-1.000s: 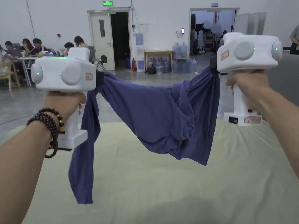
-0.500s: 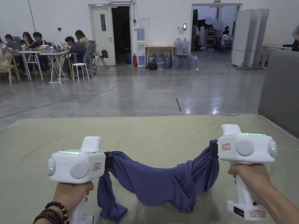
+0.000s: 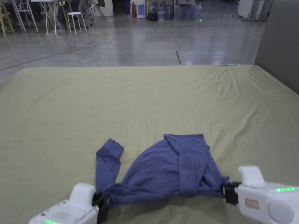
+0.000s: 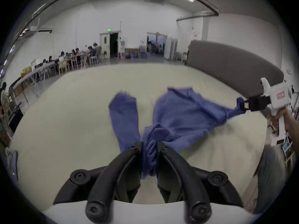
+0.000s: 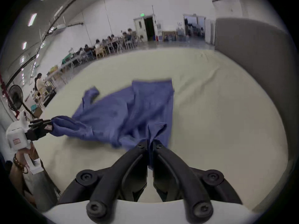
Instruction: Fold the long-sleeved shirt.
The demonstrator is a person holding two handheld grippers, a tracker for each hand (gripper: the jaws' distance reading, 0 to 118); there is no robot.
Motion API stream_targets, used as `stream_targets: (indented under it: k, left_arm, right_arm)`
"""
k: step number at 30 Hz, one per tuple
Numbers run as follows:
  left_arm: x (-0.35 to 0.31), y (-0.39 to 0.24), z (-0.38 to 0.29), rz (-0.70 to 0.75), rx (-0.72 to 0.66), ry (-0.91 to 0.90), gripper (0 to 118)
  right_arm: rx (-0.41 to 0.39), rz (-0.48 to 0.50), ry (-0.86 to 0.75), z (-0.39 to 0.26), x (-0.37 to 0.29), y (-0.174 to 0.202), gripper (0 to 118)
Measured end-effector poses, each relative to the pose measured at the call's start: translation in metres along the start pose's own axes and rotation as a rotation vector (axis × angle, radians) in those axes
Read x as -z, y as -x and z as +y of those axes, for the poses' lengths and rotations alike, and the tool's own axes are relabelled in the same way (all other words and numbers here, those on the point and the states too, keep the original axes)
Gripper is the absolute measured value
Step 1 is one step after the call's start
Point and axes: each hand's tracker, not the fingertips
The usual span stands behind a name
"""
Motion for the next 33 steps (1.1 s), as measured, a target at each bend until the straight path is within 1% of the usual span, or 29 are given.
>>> stream_targets:
  k: [2,4,10,11,12,13,14,15,16,17,18,20,21,22,23,24,25,26,28,30,31,32,33]
  left_arm:
    - [0.002,-0.004,-0.02,0.014,0.0,0.022,13]
    - [0.004,-0.006,-0.028,0.001,-0.014,0.04,13]
    - [0.01,-0.003,-0.026,0.008,-0.046,0.046,13]
    - [0.01,-0.002,-0.026,0.008,-0.046,0.047,17]
    - [0.01,-0.001,-0.025,0.005,-0.051,0.044,35]
    - [0.008,0.0,-0.022,-0.007,-0.065,0.047,63]
    - [0.004,0.001,-0.019,-0.008,-0.08,0.049,79]
    - [-0.002,0.001,-0.017,-0.008,-0.089,0.065,79]
    - [-0.007,0.003,-0.014,-0.019,-0.103,0.084,118]
    - [-0.019,0.005,-0.006,-0.058,-0.12,0.0,118]
    - [-0.027,0.008,0.0,-0.047,-0.131,-0.011,118]
    - [-0.044,0.006,0.001,-0.027,-0.153,-0.016,118]
    - [-0.051,0.008,0.006,-0.024,-0.184,-0.029,116]
    - [-0.057,0.01,0.009,-0.032,-0.21,-0.051,77]
    - [-0.054,0.015,0.006,-0.022,-0.229,-0.057,10]
    - [-0.05,0.017,0.008,-0.004,-0.245,-0.039,0]
    - [-0.047,0.02,0.005,-0.016,-0.252,-0.055,0]
    - [-0.044,0.021,0.004,-0.041,-0.257,-0.055,0]
    - [-0.037,0.02,0.008,-0.034,-0.255,-0.053,0]
    - [-0.022,0.018,0.017,-0.018,-0.22,-0.035,0]
    - [-0.032,0.011,0.031,-0.008,-0.21,-0.035,0]
    - [-0.025,0.009,0.037,0.003,-0.206,-0.023,0]
    - [-0.015,0.009,0.041,0.017,-0.198,-0.015,7]
  right_arm:
    - [-0.018,-0.03,0.032,-0.022,0.008,0.003,5]
    - [-0.035,-0.053,0.062,-0.03,0.018,0.003,5]
    - [-0.046,-0.072,0.124,-0.035,0.034,0.002,5]
    - [-0.052,-0.078,0.129,-0.036,0.036,0.002,6]
    - [-0.054,-0.077,0.129,-0.036,0.037,0.002,16]
    - [-0.054,-0.07,0.127,-0.036,0.034,0.002,31]
    - [-0.051,-0.065,0.119,-0.034,0.029,0.003,43]
    - [-0.046,-0.069,0.118,-0.031,0.023,0.003,43]
    - [-0.035,-0.075,0.126,-0.028,0.018,0.002,106]
    - [-0.033,-0.078,0.125,-0.028,0.009,0.001,118]
    - [-0.026,-0.057,0.04,-0.025,-0.01,0.001,117]
    - [0.005,-0.072,0.009,-0.019,-0.026,0.002,116]
    - [0.028,-0.084,-0.01,-0.014,-0.041,-0.005,110]
    - [0.046,-0.079,-0.039,-0.011,-0.05,-0.007,81]
    - [0.048,-0.082,-0.052,-0.01,-0.055,-0.008,35]
    - [0.05,-0.092,-0.048,-0.009,-0.056,-0.008,2]
    - [0.058,-0.109,-0.065,-0.01,-0.053,-0.009,2]
    - [0.055,-0.105,-0.056,-0.01,-0.053,-0.01,2]
    - [0.06,-0.075,-0.043,-0.011,-0.052,-0.011,2]
    - [0.062,-0.061,-0.038,-0.013,-0.05,-0.006,2]
    - [0.057,-0.059,-0.034,-0.014,-0.049,-0.004,2]
    - [0.052,-0.056,-0.031,-0.015,-0.048,-0.002,2]
    - [0.049,-0.05,-0.025,-0.016,-0.046,0.0,2]
